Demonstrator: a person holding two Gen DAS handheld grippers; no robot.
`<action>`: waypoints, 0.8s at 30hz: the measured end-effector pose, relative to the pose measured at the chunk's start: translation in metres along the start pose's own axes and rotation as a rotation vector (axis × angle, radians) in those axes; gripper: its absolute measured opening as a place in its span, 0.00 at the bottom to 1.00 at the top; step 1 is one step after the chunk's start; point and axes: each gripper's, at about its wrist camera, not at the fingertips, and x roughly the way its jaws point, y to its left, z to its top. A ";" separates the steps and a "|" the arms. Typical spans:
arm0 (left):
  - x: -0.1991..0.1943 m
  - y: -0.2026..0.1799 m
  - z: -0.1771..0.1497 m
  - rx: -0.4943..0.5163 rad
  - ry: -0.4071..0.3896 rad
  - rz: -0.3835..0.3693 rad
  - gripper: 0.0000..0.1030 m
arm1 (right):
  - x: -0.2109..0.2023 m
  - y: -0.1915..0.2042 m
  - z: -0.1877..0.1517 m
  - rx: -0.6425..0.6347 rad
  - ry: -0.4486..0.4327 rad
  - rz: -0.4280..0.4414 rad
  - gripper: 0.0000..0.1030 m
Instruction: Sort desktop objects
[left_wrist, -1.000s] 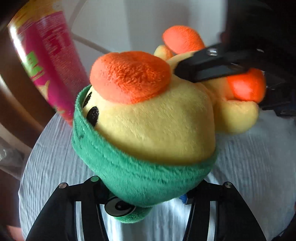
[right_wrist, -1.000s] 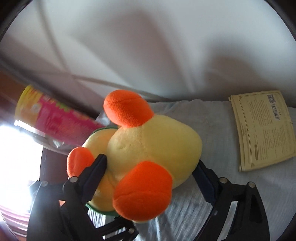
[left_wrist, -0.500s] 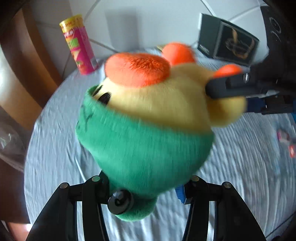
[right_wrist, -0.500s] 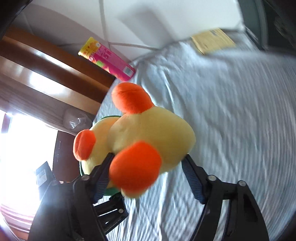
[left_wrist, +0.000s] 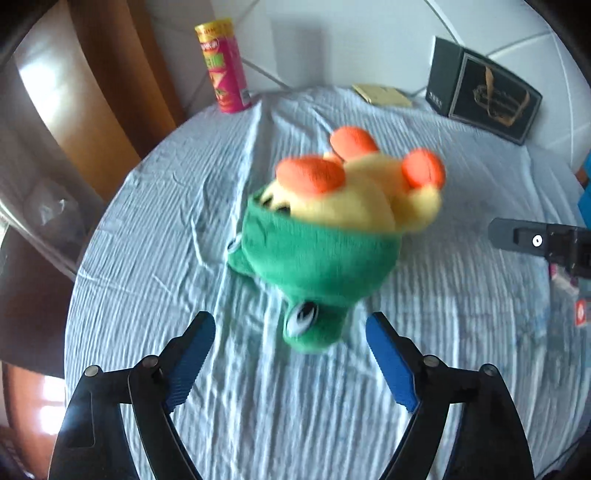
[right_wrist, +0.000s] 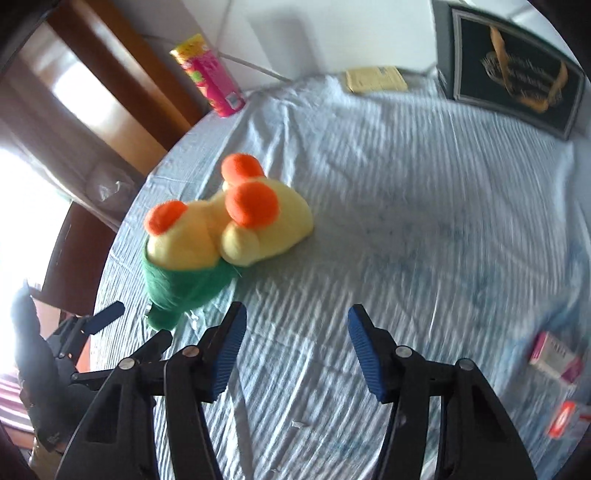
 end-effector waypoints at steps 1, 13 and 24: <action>0.000 0.001 0.007 -0.014 -0.009 0.002 0.82 | 0.000 0.005 0.008 -0.020 -0.011 -0.011 0.69; 0.036 -0.008 0.009 -0.169 0.030 -0.023 1.00 | 0.074 0.020 0.083 -0.071 0.088 0.039 0.76; 0.042 -0.004 -0.010 -0.073 0.023 -0.038 1.00 | 0.085 0.001 0.054 0.032 0.185 0.183 0.70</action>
